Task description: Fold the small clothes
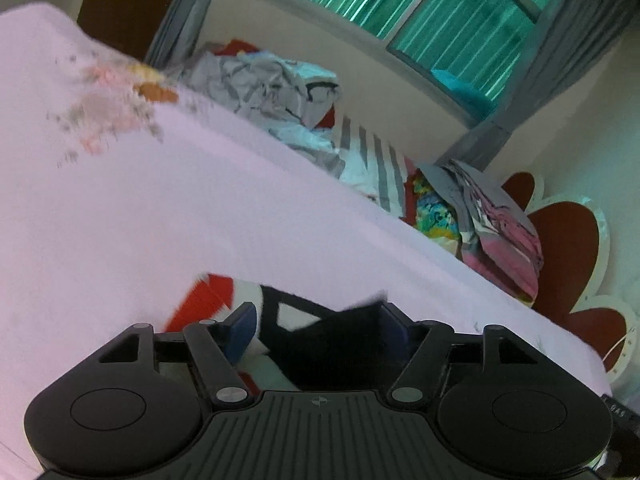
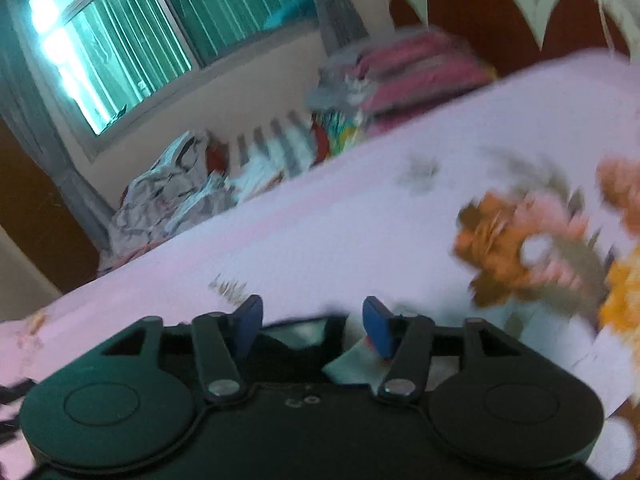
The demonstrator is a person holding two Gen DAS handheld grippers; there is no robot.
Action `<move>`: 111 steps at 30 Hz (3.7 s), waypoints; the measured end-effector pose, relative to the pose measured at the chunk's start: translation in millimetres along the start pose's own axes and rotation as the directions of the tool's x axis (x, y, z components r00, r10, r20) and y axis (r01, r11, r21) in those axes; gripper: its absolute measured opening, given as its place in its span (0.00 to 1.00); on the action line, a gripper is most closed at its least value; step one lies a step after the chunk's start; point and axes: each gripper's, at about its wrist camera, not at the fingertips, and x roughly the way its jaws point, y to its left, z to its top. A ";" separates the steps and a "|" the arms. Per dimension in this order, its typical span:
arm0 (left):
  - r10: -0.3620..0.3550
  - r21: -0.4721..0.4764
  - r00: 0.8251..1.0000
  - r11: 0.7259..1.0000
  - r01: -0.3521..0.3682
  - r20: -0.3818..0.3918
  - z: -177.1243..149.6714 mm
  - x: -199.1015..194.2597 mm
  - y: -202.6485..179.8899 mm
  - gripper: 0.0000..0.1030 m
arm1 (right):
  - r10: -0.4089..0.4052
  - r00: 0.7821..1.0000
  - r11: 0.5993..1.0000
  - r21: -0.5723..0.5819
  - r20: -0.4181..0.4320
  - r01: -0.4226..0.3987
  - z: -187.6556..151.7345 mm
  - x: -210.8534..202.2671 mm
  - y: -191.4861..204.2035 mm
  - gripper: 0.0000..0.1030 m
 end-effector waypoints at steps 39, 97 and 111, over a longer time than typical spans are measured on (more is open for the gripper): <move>-0.036 0.281 0.994 0.958 0.064 -0.103 -84.8 -48.8 -31.7 0.45 | 0.077 0.986 0.914 -0.384 -0.151 -0.130 -99.0 -51.8 97.3 0.37; 0.054 0.362 0.990 0.932 -0.003 -0.130 -130.4 -94.7 -14.8 0.57 | 0.065 0.972 0.854 -0.491 -0.224 -0.170 -167.1 -104.7 119.5 0.43; 0.095 0.368 0.987 0.929 -0.040 -0.131 -129.9 -94.9 -22.7 0.57 | 0.081 0.972 0.831 -0.524 -0.220 -0.188 -160.2 -81.7 130.9 0.50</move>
